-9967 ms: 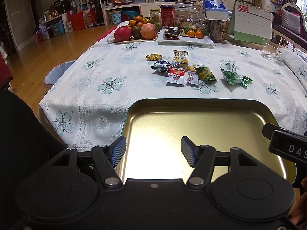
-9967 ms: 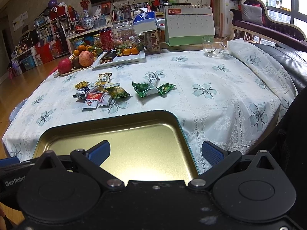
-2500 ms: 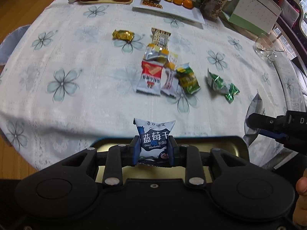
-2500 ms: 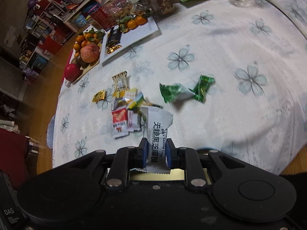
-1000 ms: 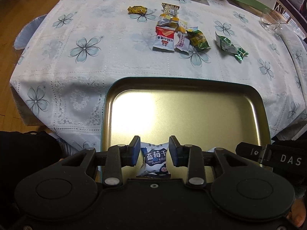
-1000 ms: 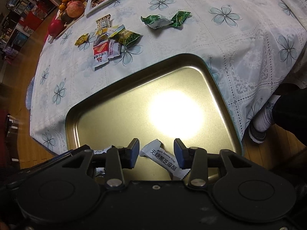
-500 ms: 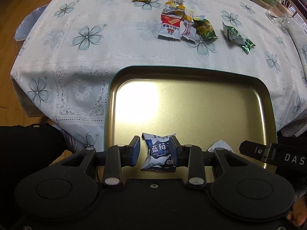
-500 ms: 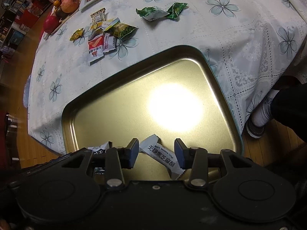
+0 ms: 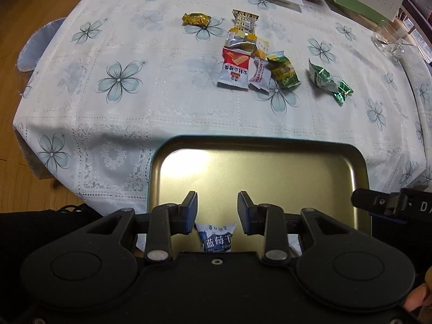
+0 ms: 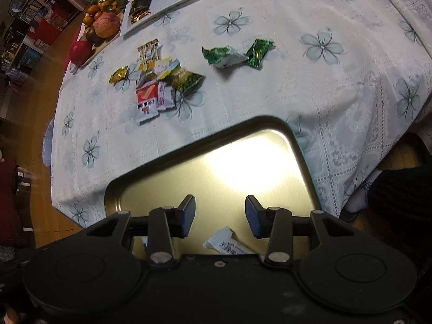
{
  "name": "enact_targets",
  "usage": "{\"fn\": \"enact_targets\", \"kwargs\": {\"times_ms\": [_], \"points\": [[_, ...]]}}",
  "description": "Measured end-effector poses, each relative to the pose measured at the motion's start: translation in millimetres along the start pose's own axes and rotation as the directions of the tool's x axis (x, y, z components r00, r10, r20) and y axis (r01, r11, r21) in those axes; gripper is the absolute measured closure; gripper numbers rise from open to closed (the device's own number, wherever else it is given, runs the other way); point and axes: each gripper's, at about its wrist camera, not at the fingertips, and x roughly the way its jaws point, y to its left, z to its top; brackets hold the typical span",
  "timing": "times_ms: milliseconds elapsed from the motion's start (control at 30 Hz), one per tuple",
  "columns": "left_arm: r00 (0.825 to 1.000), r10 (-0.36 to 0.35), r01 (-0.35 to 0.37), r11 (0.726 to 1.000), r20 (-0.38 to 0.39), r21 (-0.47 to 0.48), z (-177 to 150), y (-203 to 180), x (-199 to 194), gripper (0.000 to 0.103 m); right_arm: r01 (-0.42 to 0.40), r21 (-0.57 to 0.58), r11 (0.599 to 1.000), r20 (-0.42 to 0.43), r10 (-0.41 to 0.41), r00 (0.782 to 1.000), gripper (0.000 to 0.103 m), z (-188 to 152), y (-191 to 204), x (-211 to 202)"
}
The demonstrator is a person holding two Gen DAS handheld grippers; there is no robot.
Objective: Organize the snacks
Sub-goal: 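Withdraw both open tools from the tray back toward the snack pile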
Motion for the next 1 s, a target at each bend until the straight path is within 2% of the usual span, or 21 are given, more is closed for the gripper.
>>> {"fn": "enact_targets", "kwargs": {"times_ms": [200,300,400,533,767,1000], "points": [[0.997,0.045,-0.046,0.999,0.054,0.006,34,0,-3,0.06,0.031,-0.031,0.999,0.071,-0.029,0.997,0.059,51,0,-2],[0.998,0.05,-0.051,0.999,0.047,0.018,51,-2,6,0.06,0.036,-0.017,0.999,0.058,-0.035,0.998,0.059,74,-3,12],[0.997,0.064,-0.065,0.997,0.039,0.028,66,-3,19,0.06,0.076,0.011,0.997,0.046,-0.077,0.996,0.059,90,-8,32],[0.997,0.068,-0.069,0.996,0.02,0.051,79,-6,38,0.06,0.152,0.044,0.987,0.018,-0.153,0.988,0.059,97,-19,61],[0.995,0.072,-0.067,0.995,-0.067,0.068,77,-4,73,0.06,0.219,0.039,0.975,-0.053,-0.217,0.975,0.059,96,-29,87],[0.991,0.078,-0.072,0.996,-0.113,0.053,71,4,84,0.06,0.229,0.044,0.973,-0.047,-0.227,0.973,0.057,91,-37,87]]}}
